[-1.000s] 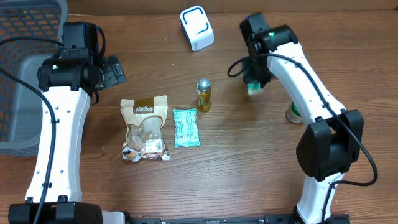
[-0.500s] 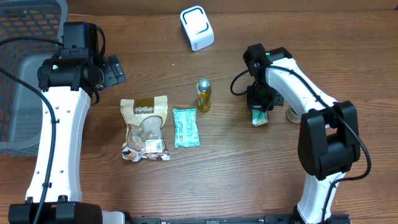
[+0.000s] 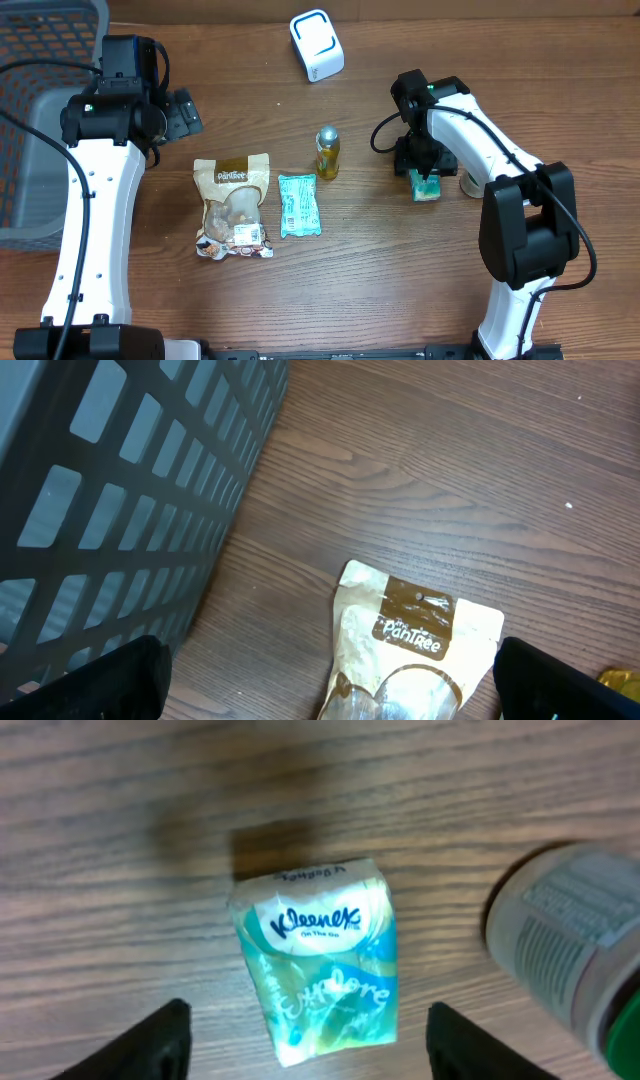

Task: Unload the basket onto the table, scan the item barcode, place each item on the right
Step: 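Carry the Kleenex pack right and lower it beside the jar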

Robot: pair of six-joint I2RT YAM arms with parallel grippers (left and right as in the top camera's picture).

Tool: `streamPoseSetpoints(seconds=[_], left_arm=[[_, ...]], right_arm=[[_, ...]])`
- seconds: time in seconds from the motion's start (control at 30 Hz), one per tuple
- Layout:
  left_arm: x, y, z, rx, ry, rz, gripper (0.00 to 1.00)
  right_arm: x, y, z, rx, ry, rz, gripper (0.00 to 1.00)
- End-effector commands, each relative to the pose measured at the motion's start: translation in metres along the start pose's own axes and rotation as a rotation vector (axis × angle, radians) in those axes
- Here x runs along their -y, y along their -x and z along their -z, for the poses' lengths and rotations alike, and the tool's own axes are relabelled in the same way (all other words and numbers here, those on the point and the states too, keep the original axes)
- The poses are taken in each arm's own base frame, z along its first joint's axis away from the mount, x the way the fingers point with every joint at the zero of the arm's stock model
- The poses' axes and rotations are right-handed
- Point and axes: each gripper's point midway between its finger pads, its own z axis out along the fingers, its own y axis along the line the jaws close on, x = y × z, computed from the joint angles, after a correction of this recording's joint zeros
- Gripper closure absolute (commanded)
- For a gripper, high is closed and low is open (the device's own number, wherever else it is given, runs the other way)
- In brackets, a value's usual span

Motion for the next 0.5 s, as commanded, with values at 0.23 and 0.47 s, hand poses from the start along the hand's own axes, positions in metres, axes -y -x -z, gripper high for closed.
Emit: streamPoseSetpoints(seconds=[0.23, 0.47], left_arm=[[-0.001, 0.002, 0.002, 0.011, 0.005, -0.026, 0.0], [-0.001, 0.002, 0.002, 0.011, 0.005, -0.026, 0.0]], right_arm=[[-0.034, -0.003, 0.001, -0.021, 0.154, -0.036, 0.64], [-0.054, -0.014, 0.003, -0.057, 0.211, -0.01, 0.95]])
